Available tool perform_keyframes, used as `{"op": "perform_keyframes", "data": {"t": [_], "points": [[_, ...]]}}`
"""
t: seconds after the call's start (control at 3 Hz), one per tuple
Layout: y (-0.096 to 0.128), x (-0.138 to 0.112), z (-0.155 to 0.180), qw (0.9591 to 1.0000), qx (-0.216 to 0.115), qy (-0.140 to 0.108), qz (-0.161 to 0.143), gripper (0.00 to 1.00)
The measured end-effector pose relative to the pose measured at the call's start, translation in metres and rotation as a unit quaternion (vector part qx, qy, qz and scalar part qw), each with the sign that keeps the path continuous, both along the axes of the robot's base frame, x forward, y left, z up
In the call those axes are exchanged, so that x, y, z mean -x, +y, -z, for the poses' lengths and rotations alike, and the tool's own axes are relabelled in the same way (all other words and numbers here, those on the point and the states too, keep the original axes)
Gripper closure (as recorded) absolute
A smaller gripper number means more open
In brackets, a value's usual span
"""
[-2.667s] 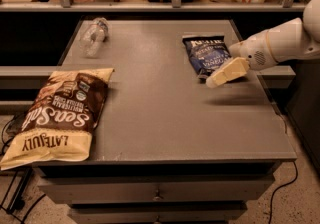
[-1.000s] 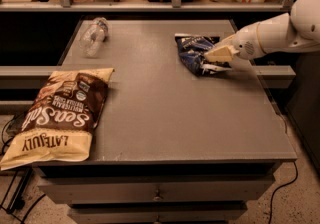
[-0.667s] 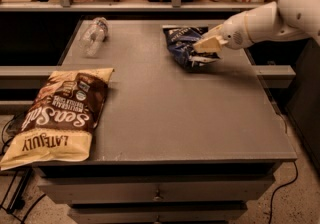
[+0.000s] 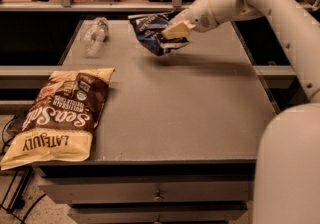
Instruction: Move blue chip bag near water bottle
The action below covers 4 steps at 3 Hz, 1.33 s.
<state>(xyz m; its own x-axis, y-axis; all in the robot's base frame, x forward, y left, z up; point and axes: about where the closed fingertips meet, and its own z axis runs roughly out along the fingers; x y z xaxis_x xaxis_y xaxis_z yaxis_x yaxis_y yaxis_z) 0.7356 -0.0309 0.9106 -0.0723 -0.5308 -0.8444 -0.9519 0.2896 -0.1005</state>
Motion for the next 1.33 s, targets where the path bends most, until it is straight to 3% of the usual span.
{"op": "perform_keyframes", "data": {"t": [0.33, 0.67, 1.0, 1.33], "points": [[0.043, -0.013, 0.001, 0.9994, 0.006, -0.002, -0.035, 0.82], [0.077, -0.015, 0.002, 0.9984, 0.022, -0.003, -0.052, 0.89], [0.098, -0.009, 0.007, 0.9974, 0.034, 0.004, -0.063, 0.86], [0.102, -0.005, 0.014, 0.9973, 0.045, 0.016, -0.055, 0.63]]}}
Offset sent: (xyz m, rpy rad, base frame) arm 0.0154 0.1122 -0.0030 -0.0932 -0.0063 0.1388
